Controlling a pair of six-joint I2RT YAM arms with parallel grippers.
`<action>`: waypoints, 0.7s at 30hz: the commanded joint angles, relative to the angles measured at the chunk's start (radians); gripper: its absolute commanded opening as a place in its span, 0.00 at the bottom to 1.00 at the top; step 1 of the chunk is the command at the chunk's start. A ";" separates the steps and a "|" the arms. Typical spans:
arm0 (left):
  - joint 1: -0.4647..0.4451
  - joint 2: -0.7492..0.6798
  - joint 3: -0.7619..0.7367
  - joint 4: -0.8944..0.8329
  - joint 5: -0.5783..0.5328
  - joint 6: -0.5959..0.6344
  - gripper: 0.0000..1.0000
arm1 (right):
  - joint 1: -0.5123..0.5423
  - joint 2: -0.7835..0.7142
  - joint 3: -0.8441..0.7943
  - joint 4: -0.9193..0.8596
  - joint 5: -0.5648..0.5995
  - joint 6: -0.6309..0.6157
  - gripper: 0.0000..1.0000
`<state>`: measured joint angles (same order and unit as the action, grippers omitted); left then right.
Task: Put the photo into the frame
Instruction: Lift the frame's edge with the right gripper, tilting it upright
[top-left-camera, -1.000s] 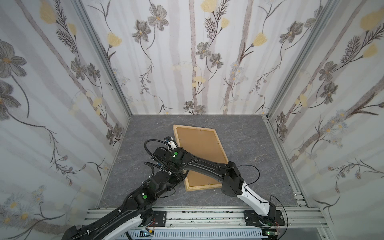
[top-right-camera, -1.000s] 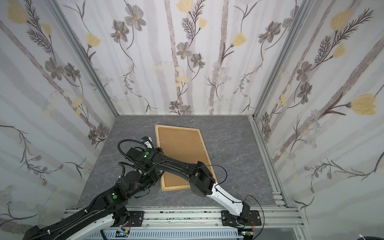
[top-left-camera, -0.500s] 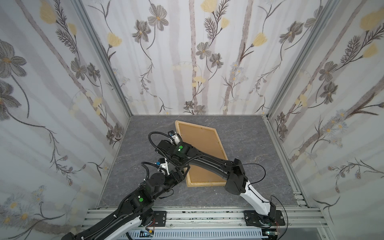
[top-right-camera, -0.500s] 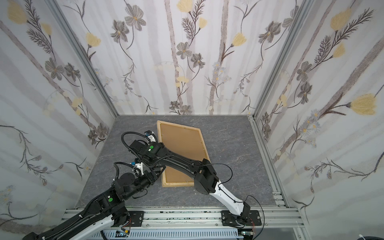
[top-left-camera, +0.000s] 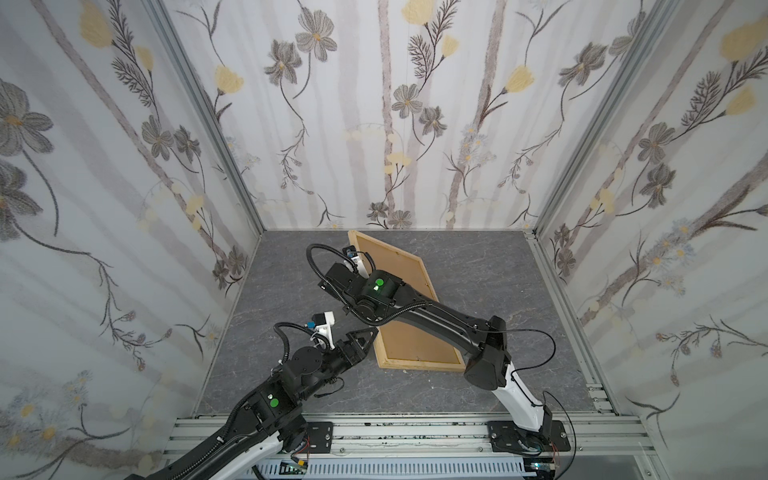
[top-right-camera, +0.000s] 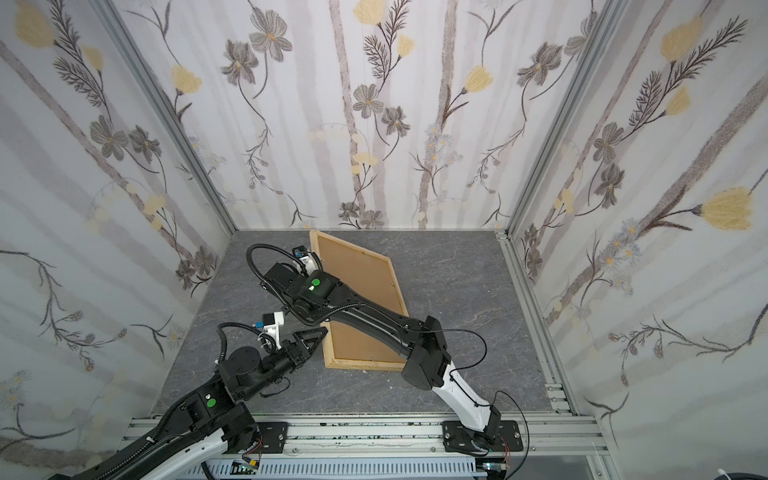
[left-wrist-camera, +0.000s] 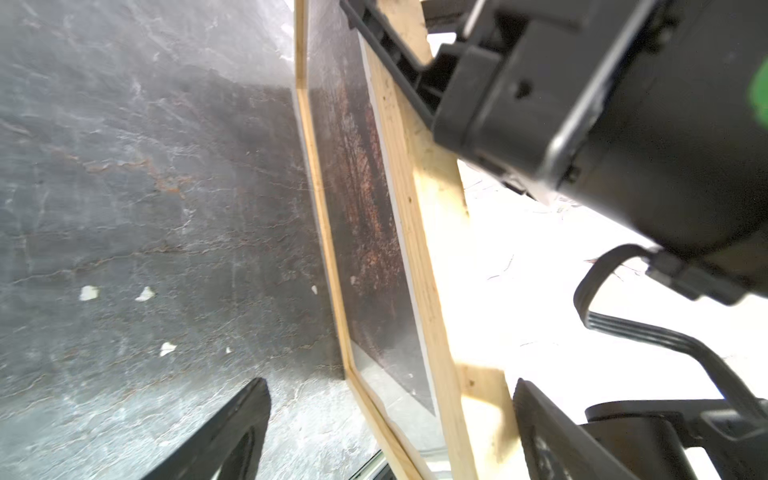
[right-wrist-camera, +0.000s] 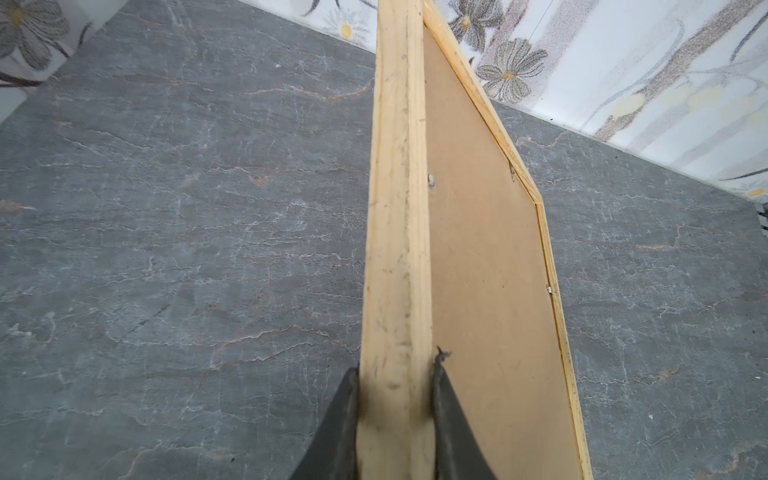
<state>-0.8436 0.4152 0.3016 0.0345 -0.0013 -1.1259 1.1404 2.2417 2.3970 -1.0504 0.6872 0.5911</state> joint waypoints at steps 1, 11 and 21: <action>0.002 -0.008 0.010 -0.030 -0.034 0.022 0.90 | -0.007 -0.050 0.005 0.013 0.047 -0.035 0.00; 0.001 -0.082 0.029 -0.025 -0.032 0.053 0.94 | -0.055 -0.109 0.004 0.025 -0.069 -0.048 0.00; 0.001 -0.088 0.031 -0.073 -0.075 0.054 0.95 | -0.074 -0.176 0.003 0.070 -0.246 -0.071 0.00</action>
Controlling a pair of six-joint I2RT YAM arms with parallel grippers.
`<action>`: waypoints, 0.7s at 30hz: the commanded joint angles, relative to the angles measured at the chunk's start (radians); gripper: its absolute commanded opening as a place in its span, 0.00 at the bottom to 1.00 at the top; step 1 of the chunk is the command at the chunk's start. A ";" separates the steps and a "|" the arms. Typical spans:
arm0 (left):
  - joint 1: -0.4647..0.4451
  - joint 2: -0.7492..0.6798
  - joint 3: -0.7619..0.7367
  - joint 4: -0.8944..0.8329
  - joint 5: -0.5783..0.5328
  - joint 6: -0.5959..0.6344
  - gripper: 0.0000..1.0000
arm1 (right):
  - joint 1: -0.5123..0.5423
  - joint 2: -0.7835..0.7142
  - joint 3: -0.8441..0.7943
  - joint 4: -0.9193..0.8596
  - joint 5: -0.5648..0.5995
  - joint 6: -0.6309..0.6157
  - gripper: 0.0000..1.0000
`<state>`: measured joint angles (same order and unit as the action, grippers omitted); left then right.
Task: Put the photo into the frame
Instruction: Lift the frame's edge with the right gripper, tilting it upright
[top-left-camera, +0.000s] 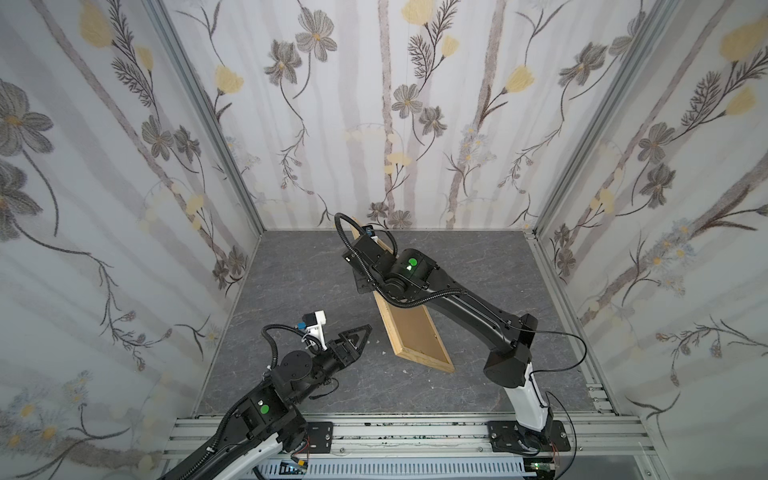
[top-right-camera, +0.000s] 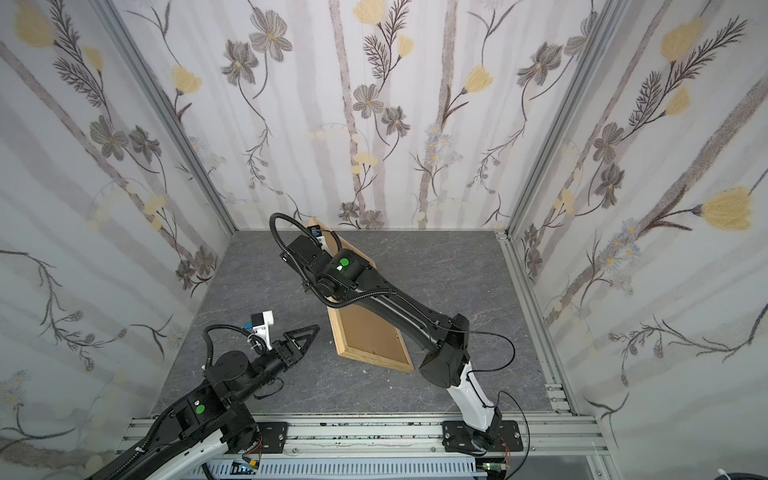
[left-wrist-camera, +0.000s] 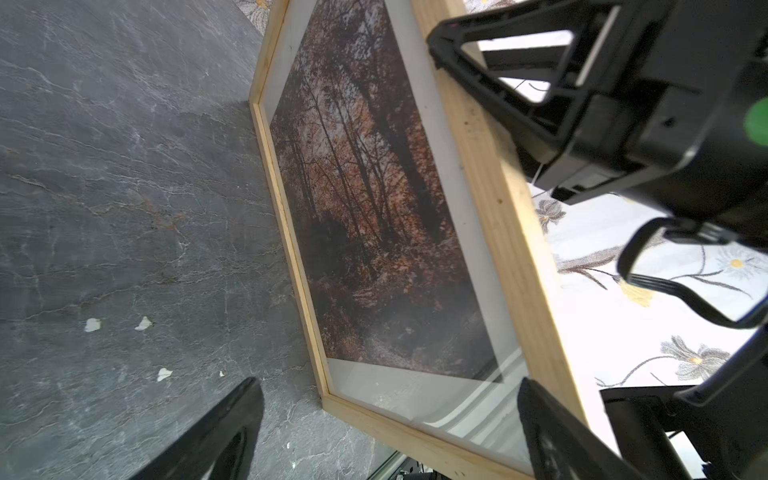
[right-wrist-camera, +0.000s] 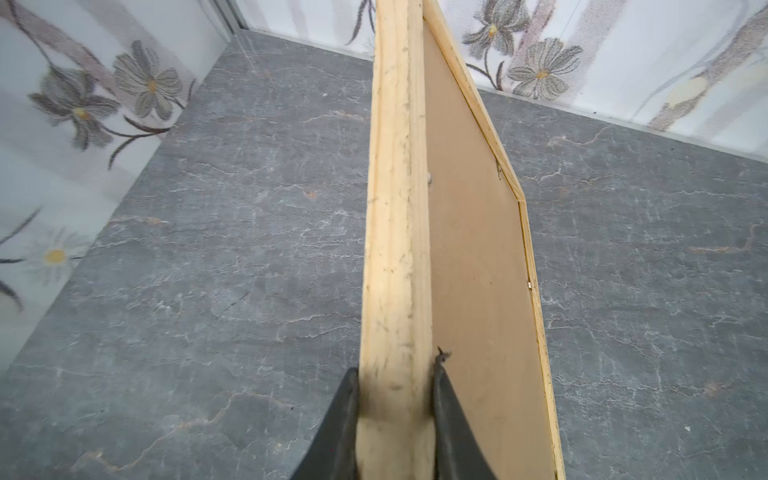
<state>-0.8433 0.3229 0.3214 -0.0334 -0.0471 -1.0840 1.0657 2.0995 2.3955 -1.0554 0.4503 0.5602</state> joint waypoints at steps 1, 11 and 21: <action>0.000 0.007 0.013 -0.005 -0.031 0.012 0.95 | -0.001 -0.041 0.004 0.079 -0.017 -0.040 0.00; 0.000 0.006 0.024 -0.016 -0.049 0.020 0.96 | -0.043 -0.115 -0.034 0.143 -0.189 -0.047 0.00; 0.000 0.003 0.032 -0.033 -0.067 0.021 0.96 | -0.165 -0.310 -0.388 0.471 -0.553 0.018 0.00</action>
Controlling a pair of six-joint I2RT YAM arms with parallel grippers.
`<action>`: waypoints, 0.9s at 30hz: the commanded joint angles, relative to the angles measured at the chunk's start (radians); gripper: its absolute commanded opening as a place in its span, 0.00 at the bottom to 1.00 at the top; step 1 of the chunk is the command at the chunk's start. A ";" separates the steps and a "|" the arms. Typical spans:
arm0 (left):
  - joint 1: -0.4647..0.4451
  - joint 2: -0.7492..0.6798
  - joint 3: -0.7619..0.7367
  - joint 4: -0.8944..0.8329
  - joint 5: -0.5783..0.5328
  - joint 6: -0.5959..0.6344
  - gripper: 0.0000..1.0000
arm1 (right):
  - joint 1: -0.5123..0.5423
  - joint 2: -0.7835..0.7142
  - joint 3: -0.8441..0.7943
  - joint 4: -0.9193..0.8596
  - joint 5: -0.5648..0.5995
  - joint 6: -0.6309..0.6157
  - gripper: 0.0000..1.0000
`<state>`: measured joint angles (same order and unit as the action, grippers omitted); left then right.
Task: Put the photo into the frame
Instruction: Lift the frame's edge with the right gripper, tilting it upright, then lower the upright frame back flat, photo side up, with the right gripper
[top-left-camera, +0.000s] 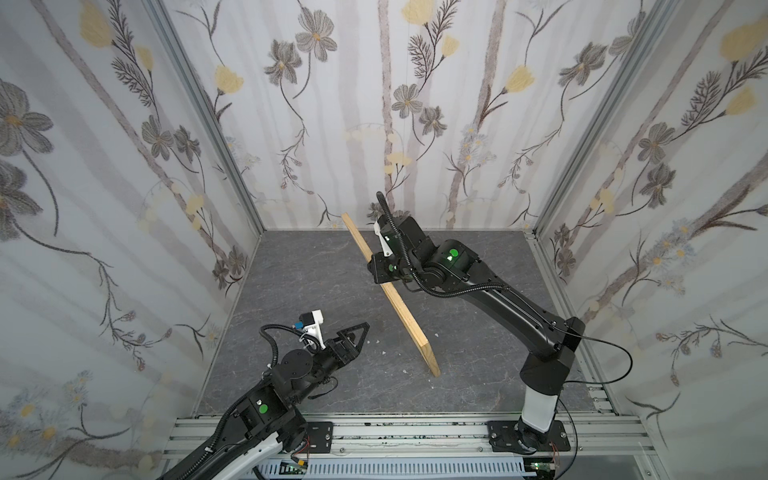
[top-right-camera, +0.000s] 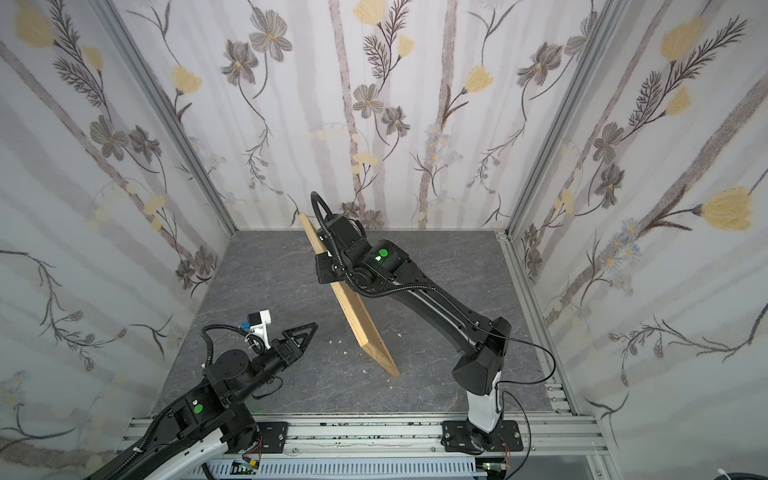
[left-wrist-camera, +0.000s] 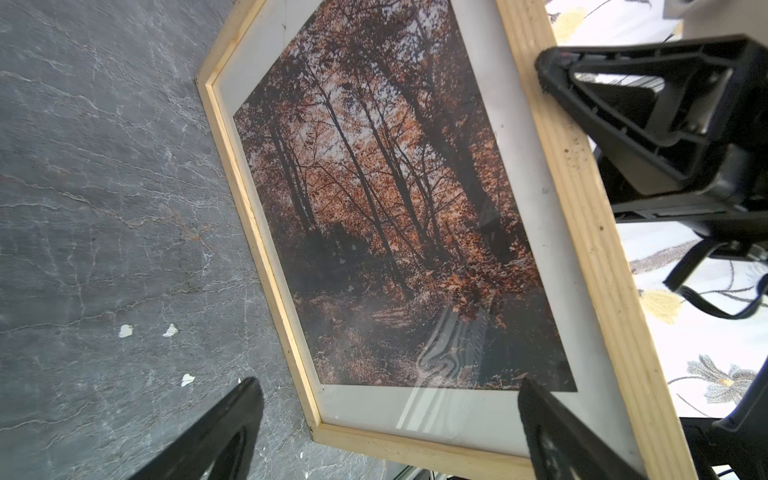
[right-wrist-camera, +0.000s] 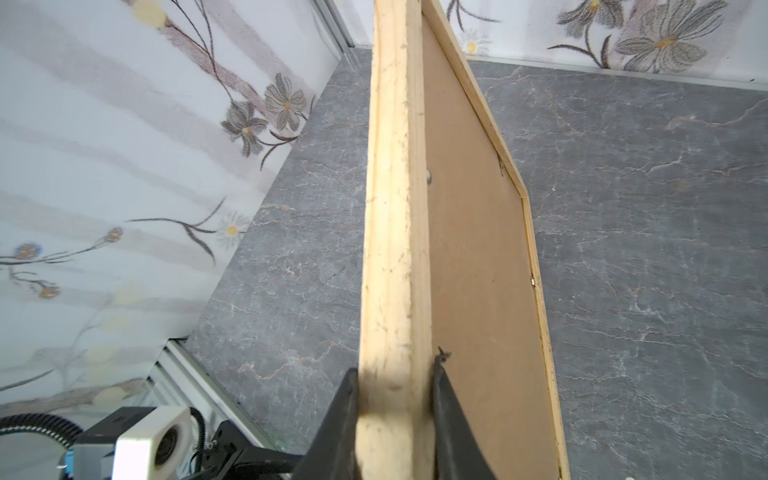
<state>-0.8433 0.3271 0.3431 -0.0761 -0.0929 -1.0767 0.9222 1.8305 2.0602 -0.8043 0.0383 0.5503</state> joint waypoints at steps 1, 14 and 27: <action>0.000 0.000 0.010 0.010 -0.024 0.015 0.96 | -0.036 -0.058 -0.089 0.260 -0.184 0.040 0.00; 0.000 0.014 0.017 0.010 -0.033 0.022 0.96 | -0.172 -0.154 -0.255 0.448 -0.399 0.123 0.00; 0.000 0.029 0.009 0.012 -0.031 0.022 0.97 | -0.284 -0.175 -0.340 0.406 -0.395 0.084 0.00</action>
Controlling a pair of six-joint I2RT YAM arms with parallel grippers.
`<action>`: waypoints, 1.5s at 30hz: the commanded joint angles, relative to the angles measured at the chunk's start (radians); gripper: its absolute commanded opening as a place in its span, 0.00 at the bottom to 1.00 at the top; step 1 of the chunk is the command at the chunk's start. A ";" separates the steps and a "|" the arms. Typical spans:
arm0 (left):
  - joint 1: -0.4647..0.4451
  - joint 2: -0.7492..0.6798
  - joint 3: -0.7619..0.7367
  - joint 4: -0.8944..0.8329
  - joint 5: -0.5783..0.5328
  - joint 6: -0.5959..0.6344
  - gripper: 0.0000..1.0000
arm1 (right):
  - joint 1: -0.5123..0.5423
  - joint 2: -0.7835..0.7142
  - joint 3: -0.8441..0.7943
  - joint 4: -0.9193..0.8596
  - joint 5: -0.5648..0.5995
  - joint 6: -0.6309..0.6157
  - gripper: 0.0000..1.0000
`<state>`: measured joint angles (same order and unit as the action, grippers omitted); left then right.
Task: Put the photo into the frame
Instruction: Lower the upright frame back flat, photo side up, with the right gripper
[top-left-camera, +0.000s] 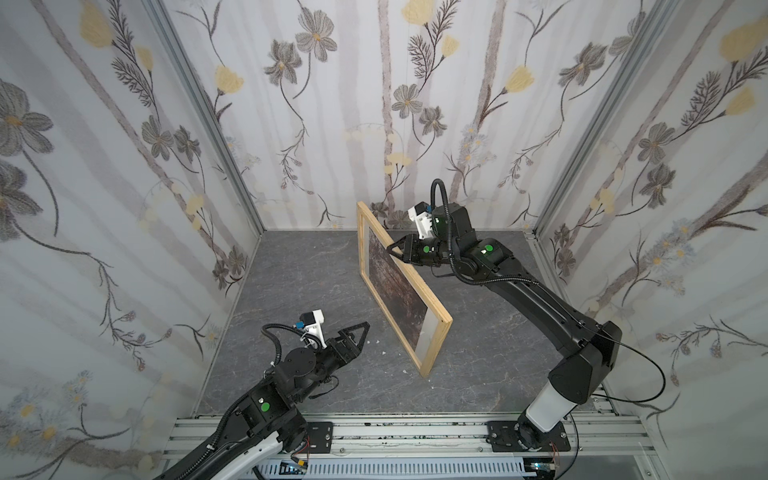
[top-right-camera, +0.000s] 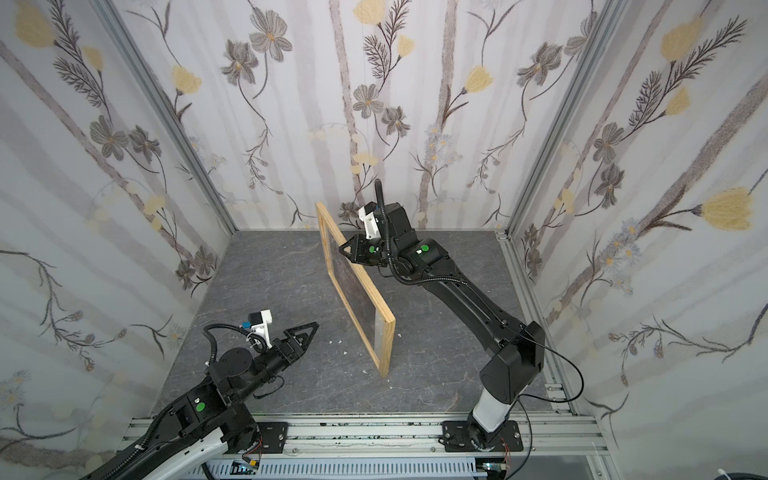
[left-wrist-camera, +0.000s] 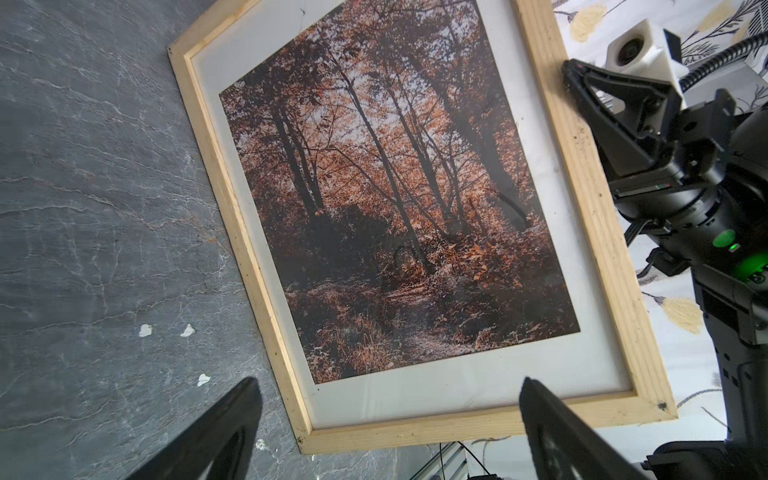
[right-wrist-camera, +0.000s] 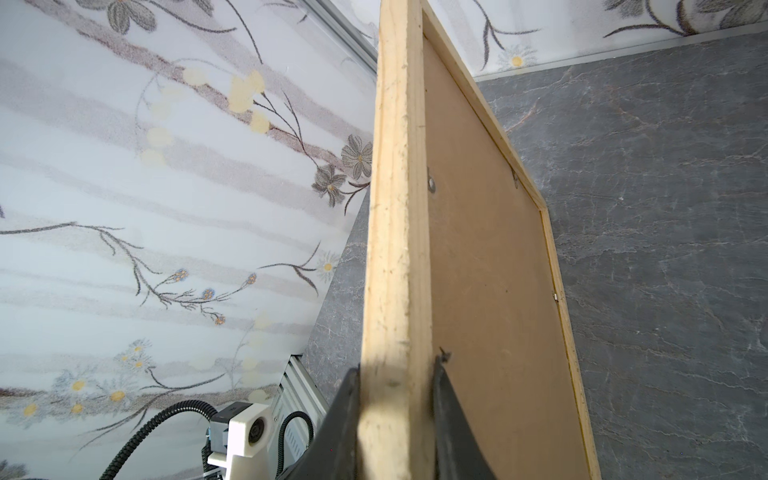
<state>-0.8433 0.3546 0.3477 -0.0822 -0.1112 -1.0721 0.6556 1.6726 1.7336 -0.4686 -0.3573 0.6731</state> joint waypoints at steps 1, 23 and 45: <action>0.000 0.003 0.003 0.019 -0.013 0.018 0.97 | -0.028 -0.017 -0.018 0.061 0.005 -0.047 0.00; 0.000 0.034 -0.001 0.039 -0.012 0.015 0.97 | -0.140 -0.032 -0.052 -0.100 0.178 -0.181 0.11; 0.002 0.039 -0.024 0.056 -0.017 0.011 0.97 | -0.284 -0.230 -0.587 0.259 0.028 -0.041 0.00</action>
<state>-0.8425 0.3916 0.3271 -0.0586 -0.1120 -1.0725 0.3817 1.4605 1.1904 -0.2760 -0.3397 0.6201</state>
